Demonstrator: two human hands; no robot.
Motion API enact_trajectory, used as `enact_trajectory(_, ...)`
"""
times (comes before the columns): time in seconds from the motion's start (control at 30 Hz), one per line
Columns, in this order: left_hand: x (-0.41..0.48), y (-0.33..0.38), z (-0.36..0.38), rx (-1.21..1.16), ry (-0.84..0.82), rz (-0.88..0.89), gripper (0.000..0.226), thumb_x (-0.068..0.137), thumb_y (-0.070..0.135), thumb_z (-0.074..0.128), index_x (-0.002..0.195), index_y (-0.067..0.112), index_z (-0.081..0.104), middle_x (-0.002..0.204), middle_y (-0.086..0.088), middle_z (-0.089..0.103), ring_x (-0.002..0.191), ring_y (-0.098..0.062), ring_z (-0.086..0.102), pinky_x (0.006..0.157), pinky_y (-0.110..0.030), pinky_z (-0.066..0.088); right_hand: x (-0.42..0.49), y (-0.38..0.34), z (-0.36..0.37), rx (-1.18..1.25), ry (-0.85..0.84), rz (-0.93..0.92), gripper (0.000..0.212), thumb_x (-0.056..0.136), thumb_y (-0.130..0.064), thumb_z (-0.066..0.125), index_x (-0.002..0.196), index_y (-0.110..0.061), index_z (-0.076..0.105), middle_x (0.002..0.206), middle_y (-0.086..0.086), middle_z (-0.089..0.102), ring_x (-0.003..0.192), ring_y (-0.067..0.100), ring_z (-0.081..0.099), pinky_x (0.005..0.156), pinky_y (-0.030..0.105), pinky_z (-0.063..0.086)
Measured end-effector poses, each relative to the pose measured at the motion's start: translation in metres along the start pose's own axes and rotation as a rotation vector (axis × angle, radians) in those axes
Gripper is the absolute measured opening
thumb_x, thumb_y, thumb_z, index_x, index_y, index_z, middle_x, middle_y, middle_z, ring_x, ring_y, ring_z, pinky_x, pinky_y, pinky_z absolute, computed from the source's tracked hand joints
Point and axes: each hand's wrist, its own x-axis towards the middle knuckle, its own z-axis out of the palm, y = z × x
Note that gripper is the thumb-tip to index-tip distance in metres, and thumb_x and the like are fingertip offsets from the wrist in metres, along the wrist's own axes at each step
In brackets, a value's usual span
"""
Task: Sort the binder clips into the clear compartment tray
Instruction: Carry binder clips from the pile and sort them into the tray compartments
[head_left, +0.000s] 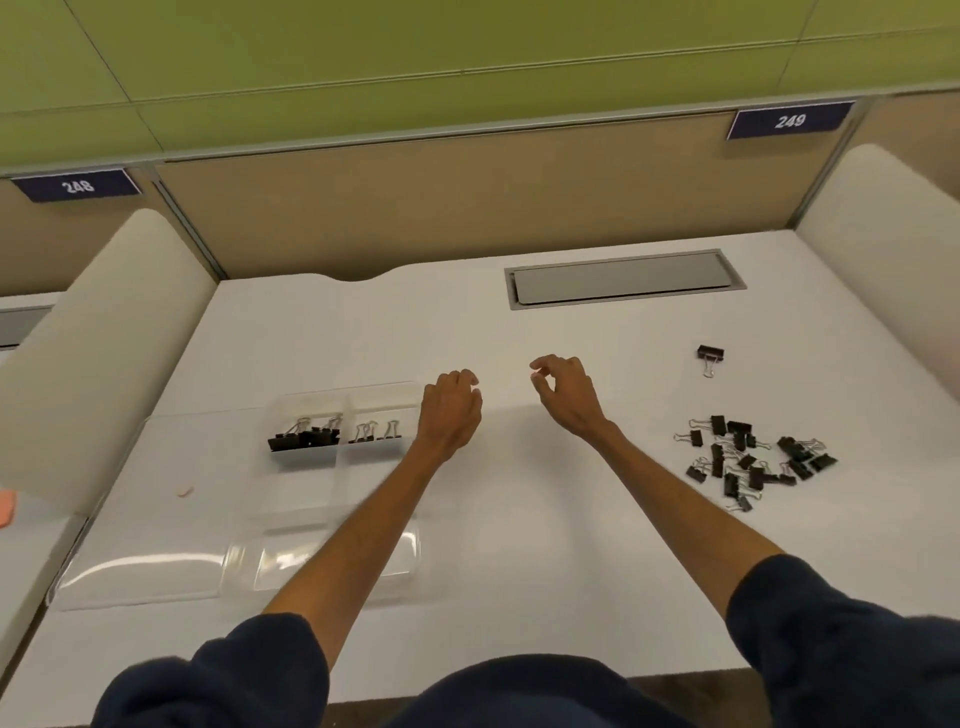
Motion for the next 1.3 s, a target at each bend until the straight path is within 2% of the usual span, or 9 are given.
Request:
enact_trajectory(0.13, 0.012, 0.033, 0.015, -0.021, -0.051, 0.044, 0.025, 0.094, 0.014, 0.042, 0.115, 0.013, 0.055, 0.112, -0.002, 0.06, 0.106, -0.024, 0.052, 0.086, -0.037, 0.036, -0.007, 0.033, -0.036, -0.027, 0.007, 0.032, 0.022, 0.095, -0.025, 0.047, 0.113, -0.022, 0.06, 0.101, -0.008, 0.066, 0.102, 0.014, 0.047, 0.087, 0.038, 0.039)
enact_trajectory(0.47, 0.047, 0.138, 0.058, -0.092, -0.209, 0.141, 0.028, 0.093, 0.015, 0.043, 0.119, 0.012, 0.052, 0.115, -0.004, 0.057, 0.109, -0.025, 0.049, 0.089, -0.039, 0.038, -0.02, 0.122, -0.116, -0.083, 0.061, 0.112, 0.023, 0.093, -0.017, 0.049, 0.113, -0.02, 0.061, 0.103, -0.005, 0.065, 0.103, 0.019, 0.052, 0.088, 0.043, 0.044)
enact_trajectory(0.77, 0.076, 0.222, 0.102, -0.124, -0.306, 0.207, 0.033, 0.09, 0.013, 0.046, 0.123, 0.012, 0.051, 0.119, -0.006, 0.056, 0.111, -0.025, 0.048, 0.091, -0.038, 0.039, -0.034, 0.198, -0.178, -0.154, 0.054, 0.214, 0.026, 0.092, -0.015, 0.051, 0.117, -0.019, 0.059, 0.112, -0.002, 0.063, 0.109, 0.02, 0.052, 0.092, 0.042, 0.042)
enact_trajectory(0.9, 0.091, 0.249, 0.122, -0.138, -0.351, 0.231, 0.034, 0.089, 0.012, 0.048, 0.123, 0.011, 0.051, 0.121, -0.008, 0.055, 0.112, -0.025, 0.048, 0.092, -0.039, 0.039, -0.043, 0.226, -0.201, -0.269, -0.047, 0.218, 0.028, 0.093, -0.022, 0.053, 0.12, -0.02, 0.058, 0.116, -0.002, 0.06, 0.114, 0.018, 0.048, 0.095, 0.043, 0.038)
enact_trajectory(1.13, 0.115, 0.296, 0.152, -0.098, -0.361, 0.323, 0.041, 0.087, 0.007, 0.049, 0.128, 0.008, 0.047, 0.127, -0.012, 0.048, 0.118, -0.028, 0.042, 0.085, -0.041, 0.045, -0.071, 0.262, -0.233, -0.298, -0.086, 0.161, 0.034, 0.083, -0.035, 0.06, 0.115, -0.024, 0.058, 0.113, -0.006, 0.058, 0.111, 0.015, 0.048, 0.091, 0.039, 0.035)
enact_trajectory(1.3, 0.139, 0.326, 0.16, -0.025, -0.34, 0.435, 0.06, 0.083, -0.002, 0.049, 0.138, 0.021, 0.045, 0.143, -0.014, 0.034, 0.13, -0.033, 0.032, 0.09, -0.044, 0.044, -0.087, 0.285, -0.246, -0.348, -0.071, 0.166, 0.031, 0.08, -0.044, 0.064, 0.104, -0.026, 0.059, 0.103, -0.009, 0.054, 0.103, 0.012, 0.047, 0.086, 0.034, 0.033)
